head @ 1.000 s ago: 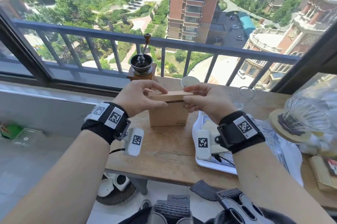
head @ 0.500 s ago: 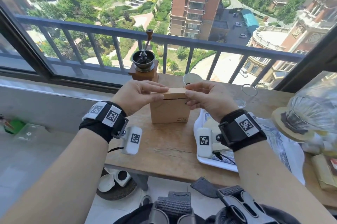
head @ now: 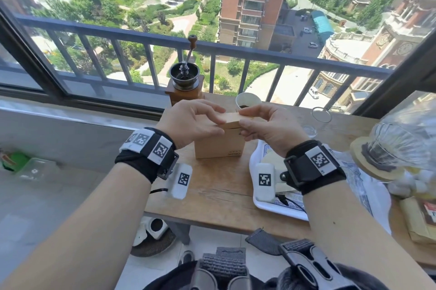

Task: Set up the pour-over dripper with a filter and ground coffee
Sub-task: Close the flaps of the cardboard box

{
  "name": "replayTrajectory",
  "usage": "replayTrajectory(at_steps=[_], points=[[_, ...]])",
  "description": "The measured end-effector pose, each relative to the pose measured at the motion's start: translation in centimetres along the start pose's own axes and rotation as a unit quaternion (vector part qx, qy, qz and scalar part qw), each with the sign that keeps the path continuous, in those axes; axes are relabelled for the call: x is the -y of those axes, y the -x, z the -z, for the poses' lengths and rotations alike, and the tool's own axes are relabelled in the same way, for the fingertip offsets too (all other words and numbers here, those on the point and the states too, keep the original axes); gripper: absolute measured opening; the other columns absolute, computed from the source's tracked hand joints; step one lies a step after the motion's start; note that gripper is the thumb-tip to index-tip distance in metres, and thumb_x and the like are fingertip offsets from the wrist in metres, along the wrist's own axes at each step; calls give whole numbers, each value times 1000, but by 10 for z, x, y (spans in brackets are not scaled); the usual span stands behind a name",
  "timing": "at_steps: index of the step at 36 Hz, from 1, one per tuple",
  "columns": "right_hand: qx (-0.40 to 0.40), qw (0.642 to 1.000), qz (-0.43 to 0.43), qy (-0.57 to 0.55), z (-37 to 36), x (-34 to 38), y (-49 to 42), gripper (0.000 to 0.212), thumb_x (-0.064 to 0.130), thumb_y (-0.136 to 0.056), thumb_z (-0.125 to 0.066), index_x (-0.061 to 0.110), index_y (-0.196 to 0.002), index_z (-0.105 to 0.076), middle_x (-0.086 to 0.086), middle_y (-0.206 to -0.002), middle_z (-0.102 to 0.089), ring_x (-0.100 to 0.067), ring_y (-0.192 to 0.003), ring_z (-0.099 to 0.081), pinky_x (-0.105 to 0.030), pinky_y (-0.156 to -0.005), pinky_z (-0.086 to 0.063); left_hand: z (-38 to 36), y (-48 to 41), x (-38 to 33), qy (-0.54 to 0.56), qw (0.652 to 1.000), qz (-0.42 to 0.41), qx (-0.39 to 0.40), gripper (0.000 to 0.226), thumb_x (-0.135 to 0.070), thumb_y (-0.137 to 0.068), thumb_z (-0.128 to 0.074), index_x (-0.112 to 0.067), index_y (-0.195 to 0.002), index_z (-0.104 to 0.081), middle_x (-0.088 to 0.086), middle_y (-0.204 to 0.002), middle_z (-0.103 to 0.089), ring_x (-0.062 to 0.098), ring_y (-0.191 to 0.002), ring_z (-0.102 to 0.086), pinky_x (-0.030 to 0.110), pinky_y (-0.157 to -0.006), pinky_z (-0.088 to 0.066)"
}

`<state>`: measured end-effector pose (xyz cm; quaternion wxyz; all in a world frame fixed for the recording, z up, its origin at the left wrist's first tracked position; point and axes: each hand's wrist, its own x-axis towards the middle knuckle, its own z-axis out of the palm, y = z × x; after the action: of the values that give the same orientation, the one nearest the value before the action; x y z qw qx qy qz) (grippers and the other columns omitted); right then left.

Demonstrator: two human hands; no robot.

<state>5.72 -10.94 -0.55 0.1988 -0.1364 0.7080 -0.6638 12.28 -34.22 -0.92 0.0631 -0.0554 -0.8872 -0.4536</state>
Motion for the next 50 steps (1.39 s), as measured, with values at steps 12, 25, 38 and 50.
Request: replayTrajectory(at_steps=[12, 25, 38, 50], points=[[27, 999, 11, 14, -18, -3, -13, 23, -5, -93, -69, 4, -113, -73, -23, -120, -68, -21, -70, -73, -34, -73, -64, 1, -7, 1, 11, 999, 7, -30, 11, -29, -83, -85, -37, -77, -80, -22, -113, -73, -3, -112, -62, 21, -95, -45], [31, 999, -2, -7, -15, -9, -12, 26, -7, -89, -72, 2, -113, -73, -22, -119, -70, -23, -70, -73, -36, -74, -64, 0, -5, -2, -13, 1000, 15, -1, 11, -36, -77, -88, -35, -76, -77, -24, -115, -70, -10, -111, -58, 12, -90, -39], [-16, 999, -27, 16, 1, -11, 1, 28, 1, -95, -68, 10, -121, -66, -20, -119, -66, -17, -58, -64, -31, -58, -57, -24, -16, -18, -42, 999, 1, 12, 14, -29, -81, -85, -38, -75, -77, -23, -113, -70, -9, -106, -58, 1, -75, -38], [-149, 986, -61, 33, 78, -20, 56, 16, 15, -99, -67, 11, -114, -65, -20, -99, -65, -18, -53, -66, -28, -49, -56, -98, -51, -71, -26, 994, -42, 102, 21, -33, -85, -81, -37, -102, -69, -19, -110, -69, -4, -101, -60, 10, -74, -42]])
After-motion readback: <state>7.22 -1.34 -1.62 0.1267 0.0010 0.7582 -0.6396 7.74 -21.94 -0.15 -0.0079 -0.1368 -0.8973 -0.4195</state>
